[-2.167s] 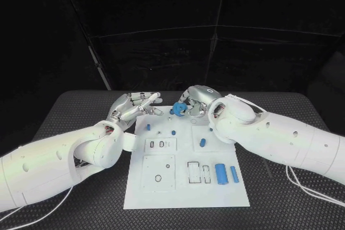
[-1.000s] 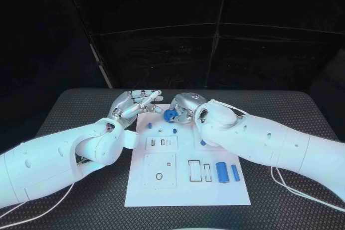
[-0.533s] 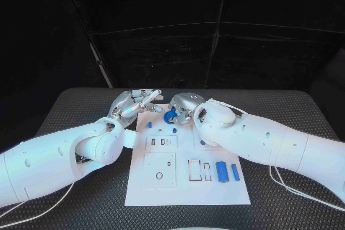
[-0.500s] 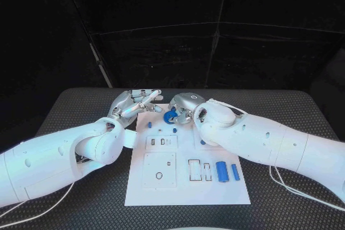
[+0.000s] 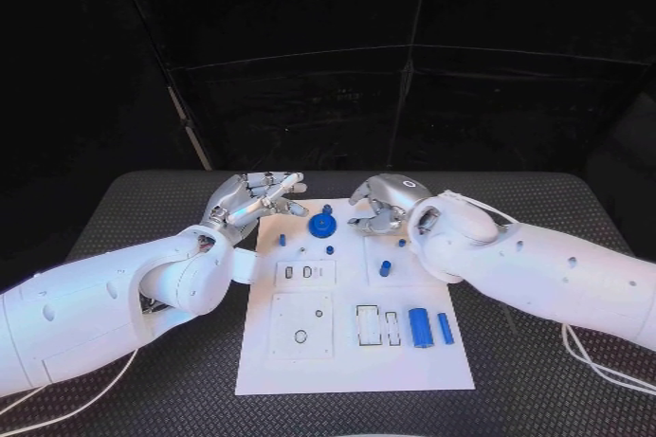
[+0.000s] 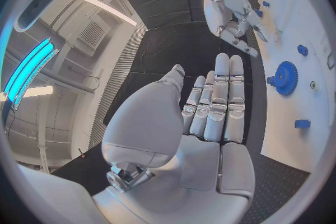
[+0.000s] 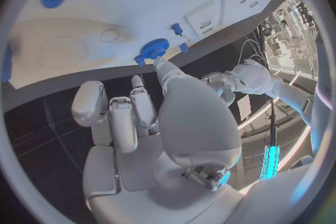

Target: Assemble the parts on the task board

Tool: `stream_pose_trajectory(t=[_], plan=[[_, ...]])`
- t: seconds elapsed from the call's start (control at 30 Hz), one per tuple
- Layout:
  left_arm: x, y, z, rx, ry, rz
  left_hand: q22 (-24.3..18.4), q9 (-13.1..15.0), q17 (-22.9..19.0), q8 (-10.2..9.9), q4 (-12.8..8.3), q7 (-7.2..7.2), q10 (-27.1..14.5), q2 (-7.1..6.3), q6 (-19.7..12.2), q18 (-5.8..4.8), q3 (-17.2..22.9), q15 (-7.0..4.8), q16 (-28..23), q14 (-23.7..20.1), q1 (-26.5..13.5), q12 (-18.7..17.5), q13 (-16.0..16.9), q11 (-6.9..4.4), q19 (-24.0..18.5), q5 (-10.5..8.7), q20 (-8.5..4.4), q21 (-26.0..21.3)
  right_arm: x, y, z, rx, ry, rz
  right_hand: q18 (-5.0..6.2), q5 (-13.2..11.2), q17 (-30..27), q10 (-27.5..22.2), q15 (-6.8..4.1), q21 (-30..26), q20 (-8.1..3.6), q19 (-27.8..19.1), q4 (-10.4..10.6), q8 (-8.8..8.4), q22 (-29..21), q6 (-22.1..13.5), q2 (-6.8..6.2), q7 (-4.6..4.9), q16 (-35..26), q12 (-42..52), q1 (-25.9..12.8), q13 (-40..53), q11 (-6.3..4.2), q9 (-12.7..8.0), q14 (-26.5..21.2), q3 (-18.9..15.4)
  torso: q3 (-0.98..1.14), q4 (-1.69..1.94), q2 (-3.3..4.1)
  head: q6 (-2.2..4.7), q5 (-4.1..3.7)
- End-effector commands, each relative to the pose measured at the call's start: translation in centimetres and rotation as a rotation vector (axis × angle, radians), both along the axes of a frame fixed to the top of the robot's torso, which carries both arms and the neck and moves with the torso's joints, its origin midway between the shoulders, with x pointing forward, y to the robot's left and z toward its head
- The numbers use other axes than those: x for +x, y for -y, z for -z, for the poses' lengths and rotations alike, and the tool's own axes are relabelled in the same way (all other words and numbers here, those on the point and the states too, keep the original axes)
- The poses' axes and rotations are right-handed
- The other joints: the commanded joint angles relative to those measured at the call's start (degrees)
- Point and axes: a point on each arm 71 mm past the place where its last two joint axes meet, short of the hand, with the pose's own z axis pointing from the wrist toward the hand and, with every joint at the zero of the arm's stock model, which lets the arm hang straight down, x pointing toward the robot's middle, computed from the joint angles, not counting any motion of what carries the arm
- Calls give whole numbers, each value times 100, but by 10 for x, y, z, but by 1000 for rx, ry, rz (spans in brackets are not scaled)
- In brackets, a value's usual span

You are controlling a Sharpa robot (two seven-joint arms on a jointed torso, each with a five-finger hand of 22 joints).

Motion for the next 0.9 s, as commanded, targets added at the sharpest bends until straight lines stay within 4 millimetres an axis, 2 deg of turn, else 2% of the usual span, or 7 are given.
stream_pose_trajectory(t=[0.03, 0.23, 0.37, 0.43, 0.57, 0.63, 0.9], plan=[[0, 0, -1, -4, 11, 10, -4, -3, 9, -37, -15, 44, 23, 45, 6, 70, -21, 9, -29, -27, -11, -34, -2, 27, -2, -8, 7, 21, -2, 30, -5, 183, -42, 8, -110, -26, 533, 11, -6, 26, 6, 22, -68, 4, -17, 44, -74, 4, 15, 6, 102, -22, -16, -4, 400, -1, 20, -70, -23, 26, -15], [2, 1, 0, -5, 10, 11, -4, -3, 9, -37, -15, 44, 23, 45, 6, 70, -21, 9, -29, -27, -11, -34, -2, 27, -2, -8, 7, 21, -2, 87, -4, 227, -84, 11, -110, 259, 559, 18, -11, 23, -1, 8, -263, -6, -21, 72, -92, 2, 23, 23, 318, 2, -22, -8, 403, -1, 59, -117, -39, 72, -66], [3, 1, 1, -4, 9, 9, -5, -3, 37, -50, -21, 44, 31, 53, 12, 70, -27, 10, -36, -34, 4, -50, -1, 27, -6, -10, 7, 24, 0, 108, -3, 225, -88, 17, -108, 296, 568, 13, -11, 19, -1, 1, -296, -12, -30, 71, -135, 1, 26, 20, 326, -2, -20, -11, 404, -45, 66, -95, -30, 89, -109], [4, 0, 2, -3, 8, 6, -5, -3, 37, -50, -21, 44, 31, 53, 12, 70, -27, 10, -36, -34, 4, -50, -1, 27, -6, -10, 7, 24, 1, 117, -2, 220, -87, 23, -109, 301, 568, 7, -10, 20, -1, 2, -301, -15, -28, 68, -143, 2, 27, 13, 325, -10, -20, -12, 404, -56, 54, -92, -27, 96, -131], [5, -1, 3, -1, 5, 2, -5, -3, 37, -50, -21, 44, 31, 53, 12, 70, -27, 10, -36, -34, 4, -50, -1, 27, -6, -10, 7, 24, 4, 129, 3, 205, -94, 37, -105, 308, 556, -13, -9, 12, -1, -11, -314, -25, -48, 54, -157, 5, 22, -7, 329, -33, -17, -16, 401, -77, 59, -89, -22, 100, -161], [6, -2, 4, 0, 5, 1, -5, -3, 37, -50, -21, 44, 31, 53, 12, 70, -27, 10, -36, -34, 4, -50, -1, 27, -6, -10, 7, 24, 5, 135, 6, 198, -100, 44, -104, 311, 556, -20, -8, 9, 0, -16, -322, -31, -55, 43, -163, 7, 22, -13, 334, -41, -16, -18, 401, -88, 46, -89, -25, 91, -173], [7, -1, 5, 0, 3, 0, -5, -3, 37, -50, -21, 44, 31, 53, 12, 70, -27, 10, -36, -34, 4, -50, -1, 27, -6, -10, 7, 24, 9, 140, 15, 181, -129, 53, -104, 317, 563, -21, -6, 9, 1, -18, -344, -36, -54, 34, -153, 9, 24, -11, 359, -35, -14, -20, 401, -96, 36, -91, -24, 65, -181]])
